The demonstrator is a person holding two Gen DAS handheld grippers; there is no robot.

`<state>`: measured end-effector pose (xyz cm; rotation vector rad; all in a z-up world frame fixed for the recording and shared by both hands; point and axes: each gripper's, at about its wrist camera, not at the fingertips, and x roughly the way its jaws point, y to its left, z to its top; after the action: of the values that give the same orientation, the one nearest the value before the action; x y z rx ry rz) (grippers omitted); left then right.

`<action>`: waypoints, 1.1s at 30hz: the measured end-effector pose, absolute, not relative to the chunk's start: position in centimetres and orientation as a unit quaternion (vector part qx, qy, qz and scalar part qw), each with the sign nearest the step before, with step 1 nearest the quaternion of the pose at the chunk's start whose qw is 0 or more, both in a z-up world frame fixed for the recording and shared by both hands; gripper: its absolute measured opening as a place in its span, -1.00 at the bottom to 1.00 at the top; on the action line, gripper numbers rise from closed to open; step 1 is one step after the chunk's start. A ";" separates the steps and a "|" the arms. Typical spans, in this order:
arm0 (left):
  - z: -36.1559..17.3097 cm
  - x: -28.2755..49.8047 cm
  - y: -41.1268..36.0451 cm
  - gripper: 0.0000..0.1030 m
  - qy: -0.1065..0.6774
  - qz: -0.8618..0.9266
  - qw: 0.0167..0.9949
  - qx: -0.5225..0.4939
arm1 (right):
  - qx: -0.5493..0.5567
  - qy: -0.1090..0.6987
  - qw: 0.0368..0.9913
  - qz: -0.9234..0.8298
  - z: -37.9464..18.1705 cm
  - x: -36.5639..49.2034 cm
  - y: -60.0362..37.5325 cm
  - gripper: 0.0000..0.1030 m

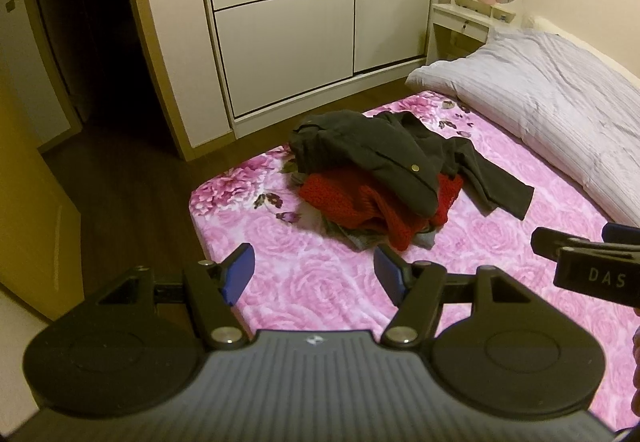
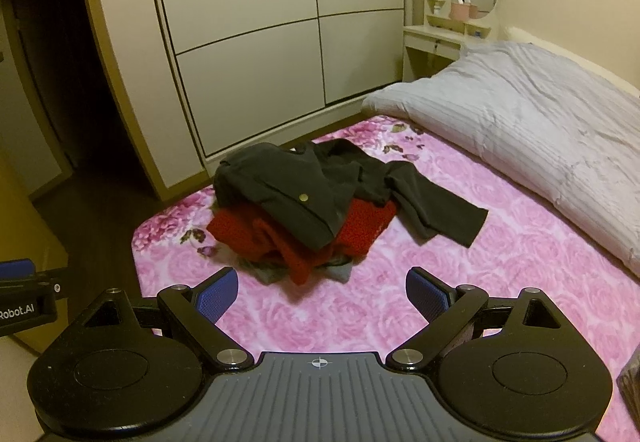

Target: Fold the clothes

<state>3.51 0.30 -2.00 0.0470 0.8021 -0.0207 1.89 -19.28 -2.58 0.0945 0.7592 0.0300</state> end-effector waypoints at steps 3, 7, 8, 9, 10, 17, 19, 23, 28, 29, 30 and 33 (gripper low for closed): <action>-2.5 4.7 0.5 0.21 0.396 -0.016 0.918 0.023 | 0.048 0.376 0.926 0.010 -3.0 2.7 -19.2 0.81; -3.4 6.5 0.9 0.21 0.406 -0.023 0.913 0.023 | 0.050 0.386 0.921 0.009 -3.8 4.0 -19.3 0.81; -3.7 7.1 1.1 0.21 0.410 -0.025 0.912 0.024 | 0.049 0.388 0.920 0.010 -4.1 4.3 -19.3 0.81; -4.0 7.7 1.3 0.21 0.413 -0.027 0.910 0.024 | 0.048 0.391 0.919 0.011 -4.5 4.8 -19.2 0.81; -4.3 8.3 1.5 0.21 0.417 -0.028 0.908 0.025 | 0.045 0.393 0.918 0.011 -5.0 5.3 -19.1 0.81; -6.9 14.1 3.0 0.21 0.443 -0.044 0.895 0.027 | 0.014 0.408 0.913 0.005 -8.4 9.2 -18.2 0.81; -7.7 16.1 3.4 0.21 0.451 -0.053 0.891 0.028 | 0.017 0.417 0.909 0.005 -9.4 10.8 -18.0 0.81; -9.2 20.1 4.2 0.21 0.466 -0.069 0.882 0.030 | 0.011 0.424 0.906 0.002 -11.1 13.6 -17.2 0.80; -10.9 25.4 5.2 0.21 0.481 -0.092 0.871 0.033 | -0.012 0.422 0.907 0.009 -12.9 18.0 -15.6 0.80; -11.2 26.5 5.4 0.21 0.483 -0.097 0.870 0.035 | -0.020 0.422 0.907 0.010 -13.3 19.0 -15.2 0.80; -11.5 27.5 5.5 0.21 0.486 -0.102 0.867 0.037 | -0.028 0.422 0.906 0.011 -13.7 20.0 -14.7 0.80; -12.5 30.5 5.8 0.21 0.495 -0.115 0.860 0.043 | -0.055 0.421 0.905 0.012 -15.0 22.8 -13.0 0.80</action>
<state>30.50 5.84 -12.48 0.0901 1.0385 -0.2413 22.83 -12.97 -15.03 -0.1143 0.8692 0.0241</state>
